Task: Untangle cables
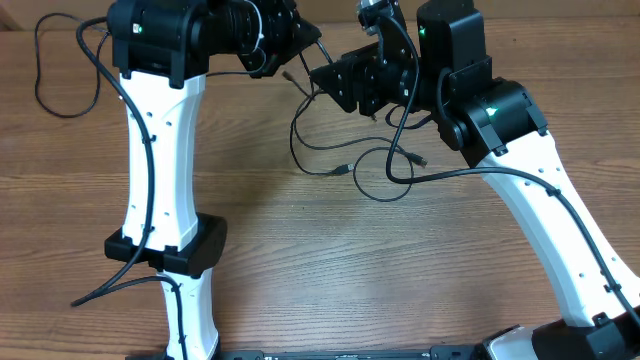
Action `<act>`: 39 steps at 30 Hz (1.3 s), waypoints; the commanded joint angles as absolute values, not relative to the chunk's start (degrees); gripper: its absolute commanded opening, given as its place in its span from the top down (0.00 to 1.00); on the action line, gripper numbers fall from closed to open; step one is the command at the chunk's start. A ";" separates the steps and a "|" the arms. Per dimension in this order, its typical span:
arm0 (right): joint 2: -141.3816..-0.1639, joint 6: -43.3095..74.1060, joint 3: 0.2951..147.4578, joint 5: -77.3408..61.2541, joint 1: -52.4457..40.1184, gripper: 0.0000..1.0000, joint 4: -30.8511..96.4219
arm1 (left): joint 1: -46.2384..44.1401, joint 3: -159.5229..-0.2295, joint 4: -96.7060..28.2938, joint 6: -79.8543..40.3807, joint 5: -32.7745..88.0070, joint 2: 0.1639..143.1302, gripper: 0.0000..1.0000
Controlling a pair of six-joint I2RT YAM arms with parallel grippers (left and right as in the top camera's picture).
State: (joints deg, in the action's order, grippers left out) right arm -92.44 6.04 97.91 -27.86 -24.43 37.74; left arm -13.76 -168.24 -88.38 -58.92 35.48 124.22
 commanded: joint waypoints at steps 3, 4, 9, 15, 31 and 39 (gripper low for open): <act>-92.49 6.44 98.15 -26.57 -24.75 0.62 37.71 | -11.84 -168.20 -88.03 -61.78 39.18 124.40 0.96; -92.49 6.44 98.15 -26.57 -24.75 0.64 37.74 | -11.57 -168.20 -88.01 -61.78 39.55 124.40 0.96; -92.49 6.46 98.15 -26.59 -24.75 0.72 37.54 | -11.14 -168.20 -87.96 -61.95 41.45 124.40 0.96; -92.49 8.58 98.15 -26.61 -24.75 0.75 36.16 | -11.16 -168.20 -87.96 -62.00 43.07 124.40 0.96; -92.49 10.09 98.15 -26.59 -24.75 0.96 36.07 | -11.16 -168.20 -87.26 -63.37 43.38 124.40 0.96; -92.47 12.25 98.15 -26.59 -24.75 0.96 35.14 | -11.44 -168.20 -88.68 -58.70 35.14 124.40 0.77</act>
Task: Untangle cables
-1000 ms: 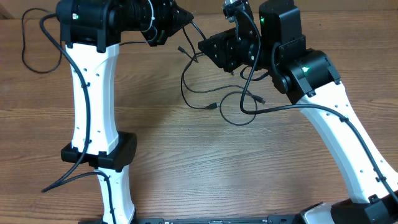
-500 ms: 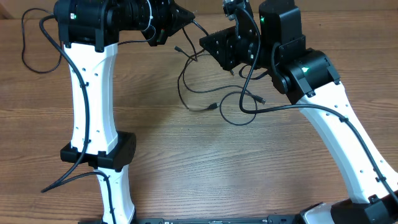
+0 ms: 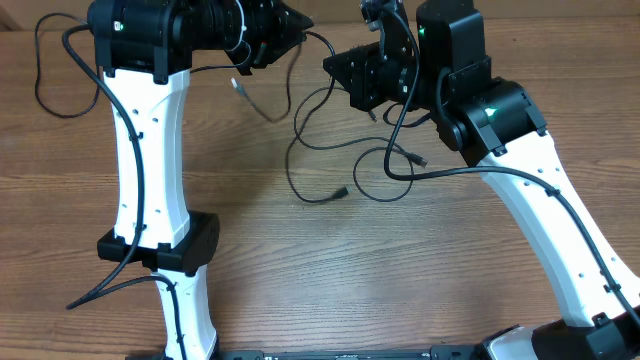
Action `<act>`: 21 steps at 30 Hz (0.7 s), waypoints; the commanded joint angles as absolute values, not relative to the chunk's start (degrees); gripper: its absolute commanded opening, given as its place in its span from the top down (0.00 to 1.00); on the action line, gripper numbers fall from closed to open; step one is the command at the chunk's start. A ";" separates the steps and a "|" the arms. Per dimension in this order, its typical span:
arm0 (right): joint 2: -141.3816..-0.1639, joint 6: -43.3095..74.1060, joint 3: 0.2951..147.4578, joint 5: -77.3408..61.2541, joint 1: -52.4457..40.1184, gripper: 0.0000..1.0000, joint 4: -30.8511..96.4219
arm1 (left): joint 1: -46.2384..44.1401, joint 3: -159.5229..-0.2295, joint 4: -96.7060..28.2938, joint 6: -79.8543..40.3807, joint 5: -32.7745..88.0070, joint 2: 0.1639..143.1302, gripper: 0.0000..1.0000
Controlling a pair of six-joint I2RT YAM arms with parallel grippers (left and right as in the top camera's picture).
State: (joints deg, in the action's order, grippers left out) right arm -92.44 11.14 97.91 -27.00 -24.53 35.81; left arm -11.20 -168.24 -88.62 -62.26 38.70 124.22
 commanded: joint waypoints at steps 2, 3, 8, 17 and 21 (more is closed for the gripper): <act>-92.47 12.25 98.15 -26.59 -24.75 0.96 34.96 | -11.77 -168.20 -88.66 -56.42 34.50 124.40 0.72; -92.47 12.25 98.15 -26.59 -24.75 0.96 34.98 | -12.01 -168.20 -88.68 -55.66 34.20 124.40 0.69; -92.47 12.71 98.15 -26.61 -24.75 0.96 34.81 | -13.23 -168.20 -88.68 -54.17 33.61 124.40 0.71; -92.47 11.77 98.15 -26.57 -24.75 0.96 32.88 | -15.42 -168.13 -88.49 -54.22 29.34 124.40 0.73; -92.47 11.81 98.15 -27.31 -24.75 0.96 32.36 | -15.46 -167.98 -87.59 -54.37 28.40 124.40 0.74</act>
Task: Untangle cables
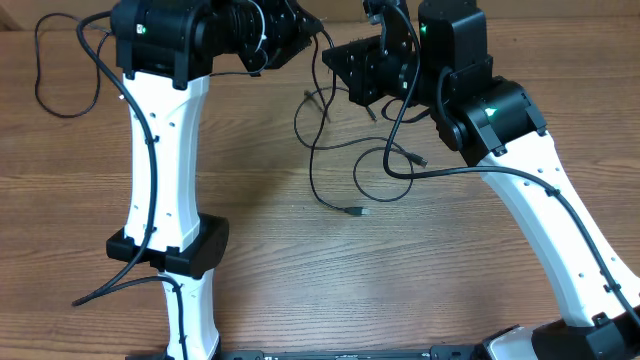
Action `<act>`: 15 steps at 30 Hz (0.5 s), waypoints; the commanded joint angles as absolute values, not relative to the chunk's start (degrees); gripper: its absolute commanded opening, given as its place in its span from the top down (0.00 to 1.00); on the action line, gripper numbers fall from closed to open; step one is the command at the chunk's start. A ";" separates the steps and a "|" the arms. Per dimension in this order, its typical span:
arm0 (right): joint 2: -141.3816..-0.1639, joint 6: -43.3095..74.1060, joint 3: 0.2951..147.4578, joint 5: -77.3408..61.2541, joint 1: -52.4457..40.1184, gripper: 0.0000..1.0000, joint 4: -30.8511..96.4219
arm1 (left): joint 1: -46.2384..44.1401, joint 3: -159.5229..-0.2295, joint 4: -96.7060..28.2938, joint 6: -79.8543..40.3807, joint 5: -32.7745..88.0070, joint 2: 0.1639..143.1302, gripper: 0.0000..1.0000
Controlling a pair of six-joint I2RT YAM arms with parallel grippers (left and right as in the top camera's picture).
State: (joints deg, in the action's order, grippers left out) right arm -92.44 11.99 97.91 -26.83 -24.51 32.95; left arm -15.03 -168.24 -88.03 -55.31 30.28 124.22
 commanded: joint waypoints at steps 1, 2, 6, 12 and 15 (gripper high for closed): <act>-92.47 11.81 98.15 -27.49 -24.75 0.96 32.36 | -15.46 -167.98 -87.61 -54.37 28.42 124.40 0.74; -92.47 11.81 98.15 -27.51 -24.75 0.96 32.36 | -15.46 -167.98 -87.64 -54.37 28.53 124.40 0.74; -92.47 11.79 98.15 -28.84 -24.75 0.96 31.66 | -15.86 -167.96 -87.61 -54.39 28.47 124.40 0.76; -92.47 12.01 98.15 -29.28 -24.77 0.96 31.24 | -16.21 -167.94 -87.55 -54.46 28.51 124.40 0.75; -92.47 12.01 98.15 -29.89 -25.06 0.96 31.20 | -16.21 -167.94 -87.35 -55.53 28.51 124.40 0.73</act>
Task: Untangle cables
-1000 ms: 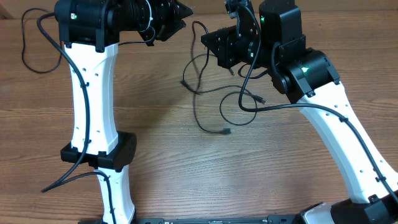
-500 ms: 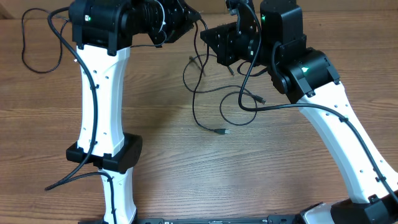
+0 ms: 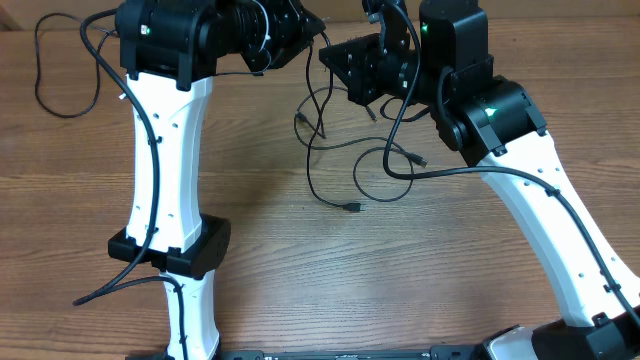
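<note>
Thin black cables (image 3: 322, 148) hang in loose crossing loops from the two grippers down to the wooden table (image 3: 320, 280). One plug end (image 3: 352, 207) lies on the table, a second (image 3: 300, 118) dangles under the left gripper, and a third (image 3: 420, 160) lies to the right. My left gripper (image 3: 312, 30) and right gripper (image 3: 332, 62) sit almost tip to tip at the top centre. Each looks shut on a strand of cable, though the fingertips are dark and partly hidden.
The left arm's white column (image 3: 165, 150) stands left of the tangle. The right arm (image 3: 540, 200) slopes down to the right. A separate black lead (image 3: 55, 85) loops at the far left. Bare table lies below the cables.
The left gripper has shifted slightly right, closer to the right gripper. The dangling plug end under it now hangs lower. The plug on the table has barely moved.
First the grippers were close together over the tangle, whose loops lay on the table. Then the left gripper was farther left with a cable end dangling below it, the strands spread apart. After that it was back beside the right gripper, where it still is.
</note>
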Action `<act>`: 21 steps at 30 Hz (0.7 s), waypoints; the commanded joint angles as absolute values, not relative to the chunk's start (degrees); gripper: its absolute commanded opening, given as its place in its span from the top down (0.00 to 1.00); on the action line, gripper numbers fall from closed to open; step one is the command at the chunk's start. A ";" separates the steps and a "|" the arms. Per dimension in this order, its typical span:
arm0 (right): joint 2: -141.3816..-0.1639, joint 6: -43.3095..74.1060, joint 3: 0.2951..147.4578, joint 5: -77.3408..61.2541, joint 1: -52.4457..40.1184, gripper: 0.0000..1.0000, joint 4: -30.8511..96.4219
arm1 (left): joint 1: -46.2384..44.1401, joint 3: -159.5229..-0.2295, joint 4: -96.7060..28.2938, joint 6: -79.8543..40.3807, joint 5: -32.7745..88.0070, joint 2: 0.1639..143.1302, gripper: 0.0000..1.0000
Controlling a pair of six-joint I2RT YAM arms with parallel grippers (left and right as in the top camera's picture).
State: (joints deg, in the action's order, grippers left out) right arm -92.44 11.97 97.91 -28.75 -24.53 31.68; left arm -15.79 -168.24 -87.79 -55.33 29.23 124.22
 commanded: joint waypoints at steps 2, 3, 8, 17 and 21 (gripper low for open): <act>-92.47 11.99 98.15 -29.85 -25.39 0.96 31.14 | -16.21 -167.94 -86.63 -55.51 28.53 124.40 0.73; -92.47 12.01 98.15 -29.87 -25.47 0.96 31.07 | -16.21 -167.94 -86.50 -55.51 28.53 124.40 0.73; -92.47 12.01 98.15 -29.93 -25.85 0.96 30.26 | -16.23 -167.94 -86.83 -55.48 28.62 124.40 0.78; -92.47 12.01 98.15 -30.33 -26.04 0.96 29.58 | -16.32 -167.94 -86.96 -55.48 30.98 124.40 0.89; -92.47 11.99 98.15 -30.24 -26.04 0.96 29.58 | -16.34 -167.94 -87.18 -55.40 32.75 124.40 0.84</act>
State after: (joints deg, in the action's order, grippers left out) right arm -92.44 12.01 97.91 -29.82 -25.63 30.37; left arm -15.79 -168.22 -87.07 -55.44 30.39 124.22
